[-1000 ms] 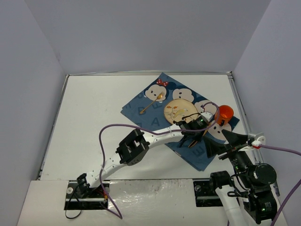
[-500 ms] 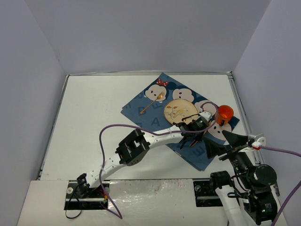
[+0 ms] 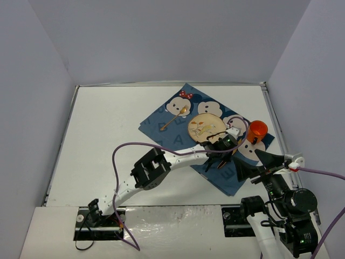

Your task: Set the dinner table for one person

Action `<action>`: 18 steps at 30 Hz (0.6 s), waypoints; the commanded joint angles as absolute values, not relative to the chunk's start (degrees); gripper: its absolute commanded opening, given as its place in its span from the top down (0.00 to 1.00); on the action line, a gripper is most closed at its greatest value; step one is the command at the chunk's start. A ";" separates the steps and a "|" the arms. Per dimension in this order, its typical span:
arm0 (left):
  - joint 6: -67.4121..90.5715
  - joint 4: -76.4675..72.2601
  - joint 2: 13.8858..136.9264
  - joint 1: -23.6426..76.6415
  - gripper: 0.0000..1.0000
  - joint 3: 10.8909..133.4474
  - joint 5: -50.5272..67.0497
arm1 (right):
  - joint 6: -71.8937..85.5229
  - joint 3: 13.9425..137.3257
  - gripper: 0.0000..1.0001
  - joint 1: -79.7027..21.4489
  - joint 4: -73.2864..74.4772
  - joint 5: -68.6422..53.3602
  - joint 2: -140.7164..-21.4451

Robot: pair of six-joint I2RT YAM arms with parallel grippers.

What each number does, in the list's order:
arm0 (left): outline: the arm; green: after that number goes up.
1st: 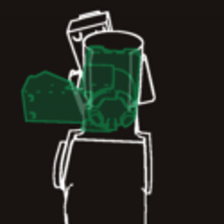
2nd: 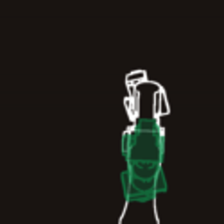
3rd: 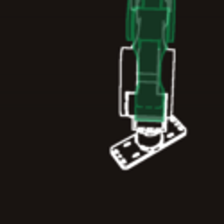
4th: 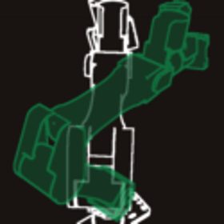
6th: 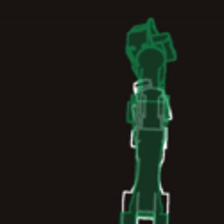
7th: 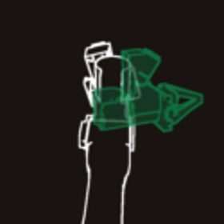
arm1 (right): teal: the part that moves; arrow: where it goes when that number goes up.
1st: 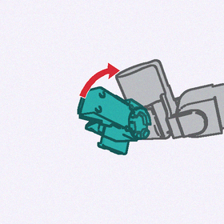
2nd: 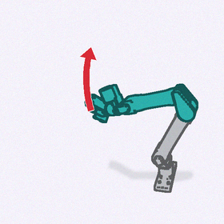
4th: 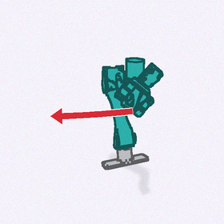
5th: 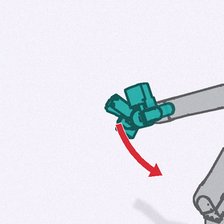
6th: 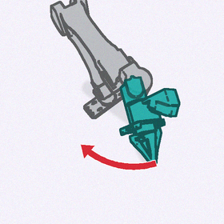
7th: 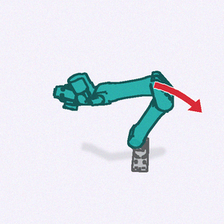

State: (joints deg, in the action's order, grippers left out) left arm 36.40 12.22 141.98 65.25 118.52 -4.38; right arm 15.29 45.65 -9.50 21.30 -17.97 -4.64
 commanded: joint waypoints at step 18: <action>39.31 12.76 135.81 66.23 1.00 115.38 -4.01 | 14.98 47.20 0.00 -9.93 17.63 -17.67 -4.75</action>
State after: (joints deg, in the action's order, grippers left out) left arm 38.03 10.99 140.82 65.27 116.34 -4.35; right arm 15.29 45.65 -9.50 21.32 -17.89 -4.64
